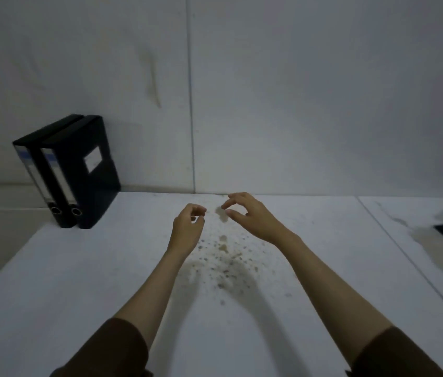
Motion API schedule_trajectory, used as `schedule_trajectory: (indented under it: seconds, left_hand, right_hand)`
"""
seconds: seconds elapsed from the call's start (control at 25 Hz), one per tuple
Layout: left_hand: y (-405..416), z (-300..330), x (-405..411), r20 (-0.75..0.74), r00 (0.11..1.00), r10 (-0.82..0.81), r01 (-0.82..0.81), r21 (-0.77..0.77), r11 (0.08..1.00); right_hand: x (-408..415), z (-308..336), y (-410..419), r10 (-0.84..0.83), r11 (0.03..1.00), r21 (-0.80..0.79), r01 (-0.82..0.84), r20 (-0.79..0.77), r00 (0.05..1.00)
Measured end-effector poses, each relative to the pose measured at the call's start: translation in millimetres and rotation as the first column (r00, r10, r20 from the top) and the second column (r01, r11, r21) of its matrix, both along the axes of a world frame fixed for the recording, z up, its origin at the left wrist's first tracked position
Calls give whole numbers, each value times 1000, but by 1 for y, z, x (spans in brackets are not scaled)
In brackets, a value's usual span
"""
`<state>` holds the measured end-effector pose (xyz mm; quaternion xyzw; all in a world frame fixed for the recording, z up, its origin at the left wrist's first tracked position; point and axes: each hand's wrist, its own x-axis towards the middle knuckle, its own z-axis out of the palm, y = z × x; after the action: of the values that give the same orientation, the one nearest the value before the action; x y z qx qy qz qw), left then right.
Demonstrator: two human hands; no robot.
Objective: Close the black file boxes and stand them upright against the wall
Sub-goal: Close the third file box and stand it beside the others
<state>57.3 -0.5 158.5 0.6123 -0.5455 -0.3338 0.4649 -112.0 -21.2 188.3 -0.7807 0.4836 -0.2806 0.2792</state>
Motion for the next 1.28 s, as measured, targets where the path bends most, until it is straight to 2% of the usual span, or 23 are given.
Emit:
schedule_trajectory:
  seconds: [0.16, 0.32, 0.64, 1.08, 1.28]
  left_hand:
    - [11, -4, -83, 43, 984, -175, 171, 85, 982]
    - [1, -11, -155, 104, 938, -331, 322, 95, 942]
    - [-62, -39, -301, 165, 818, -551, 520, 195, 831]
    - [-102, -56, -463, 199, 719, -666, 598, 312, 738]
    - [-97, -71, -537, 227, 706, -671, 585, 347, 733]
  right_hand:
    - [-99, -11, 38, -121, 989, 88, 120, 2, 993]
    - [-180, -29, 59, -269, 953, 149, 265, 6, 963]
    - [-332, -70, 51, -456, 859, 269, 435, 17, 890]
    - [-504, -88, 42, -638, 739, 324, 591, 55, 768]
    - [-579, -113, 47, -651, 722, 324, 611, 22, 758]
